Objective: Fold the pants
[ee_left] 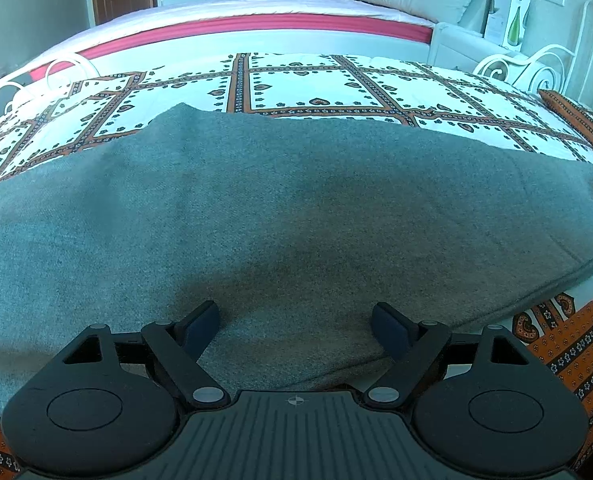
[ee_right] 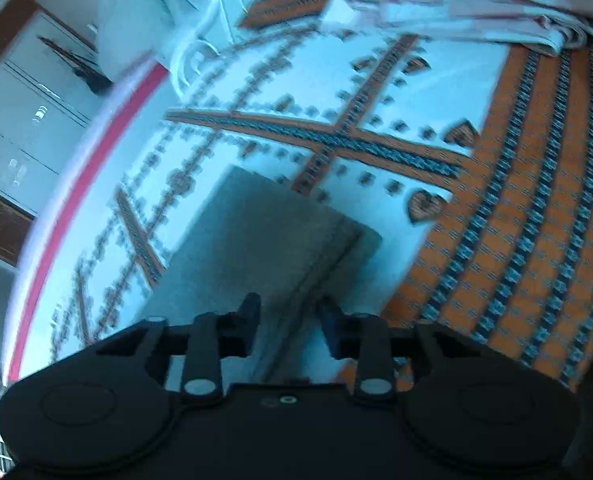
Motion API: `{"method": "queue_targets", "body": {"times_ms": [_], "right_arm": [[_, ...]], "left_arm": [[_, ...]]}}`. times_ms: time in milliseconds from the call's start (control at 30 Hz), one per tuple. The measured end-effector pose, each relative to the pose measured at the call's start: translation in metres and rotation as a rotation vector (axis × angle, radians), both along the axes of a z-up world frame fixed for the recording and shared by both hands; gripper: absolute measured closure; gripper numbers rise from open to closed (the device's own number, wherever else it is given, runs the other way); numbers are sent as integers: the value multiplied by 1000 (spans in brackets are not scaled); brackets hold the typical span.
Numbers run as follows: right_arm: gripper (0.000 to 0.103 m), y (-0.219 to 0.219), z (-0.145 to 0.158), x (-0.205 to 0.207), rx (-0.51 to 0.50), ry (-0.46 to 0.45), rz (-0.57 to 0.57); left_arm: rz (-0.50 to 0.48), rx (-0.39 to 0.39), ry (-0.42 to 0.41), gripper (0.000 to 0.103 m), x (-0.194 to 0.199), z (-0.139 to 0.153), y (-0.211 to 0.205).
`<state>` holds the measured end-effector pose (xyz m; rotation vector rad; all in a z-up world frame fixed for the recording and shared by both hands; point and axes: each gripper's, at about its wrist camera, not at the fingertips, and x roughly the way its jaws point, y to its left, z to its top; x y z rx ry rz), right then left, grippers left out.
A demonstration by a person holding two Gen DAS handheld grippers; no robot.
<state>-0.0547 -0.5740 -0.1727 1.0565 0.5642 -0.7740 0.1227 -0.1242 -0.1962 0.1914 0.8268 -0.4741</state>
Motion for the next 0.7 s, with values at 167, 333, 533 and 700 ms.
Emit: {"method": "queue_targets", "body": {"times_ms": [167,333,533,700], "right_arm": [[74,2,8,-17,-8,-90,-14],[79,-4,-12,-2,65,-79,-26],[103,-2,0,15,14,-138,10],[103,21,87,21,-242,-358,136]], "left_arm": [[0,1,-7,18,-1,-1,0],[-1,-1,-3,18,-1,-2,0],[-1,1,0,18,0,-1,0],[-1,-1,0,18,0,-1,0]]}}
